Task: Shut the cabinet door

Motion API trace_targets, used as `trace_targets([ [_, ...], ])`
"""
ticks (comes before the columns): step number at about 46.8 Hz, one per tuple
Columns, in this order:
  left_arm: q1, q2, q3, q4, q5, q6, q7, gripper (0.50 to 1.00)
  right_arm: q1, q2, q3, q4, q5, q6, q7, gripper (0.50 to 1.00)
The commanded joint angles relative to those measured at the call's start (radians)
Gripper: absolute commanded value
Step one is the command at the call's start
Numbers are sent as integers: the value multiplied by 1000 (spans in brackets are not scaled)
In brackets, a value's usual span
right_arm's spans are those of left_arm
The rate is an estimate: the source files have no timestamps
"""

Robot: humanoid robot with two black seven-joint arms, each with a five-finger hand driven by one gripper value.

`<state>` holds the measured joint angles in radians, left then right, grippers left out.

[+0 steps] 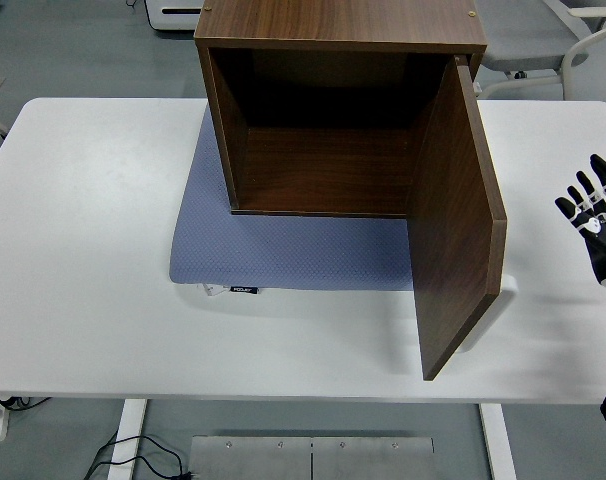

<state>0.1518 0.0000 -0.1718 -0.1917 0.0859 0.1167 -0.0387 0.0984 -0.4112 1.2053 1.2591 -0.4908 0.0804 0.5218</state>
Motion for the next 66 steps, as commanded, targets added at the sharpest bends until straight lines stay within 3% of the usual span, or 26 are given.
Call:
trace_targets([
  [1, 0, 0, 0, 0, 0, 0, 0, 1000, -9, -3, 0, 16, -2, 18, 3, 1000],
  [34, 0, 0, 0, 0, 0, 0, 0, 1000, -81, -87, 2, 43, -3, 159, 7, 1000],
  [66, 0, 0, 0, 0, 0, 0, 0, 1000, -221, -190, 0, 97, -17, 363, 78, 1000],
])
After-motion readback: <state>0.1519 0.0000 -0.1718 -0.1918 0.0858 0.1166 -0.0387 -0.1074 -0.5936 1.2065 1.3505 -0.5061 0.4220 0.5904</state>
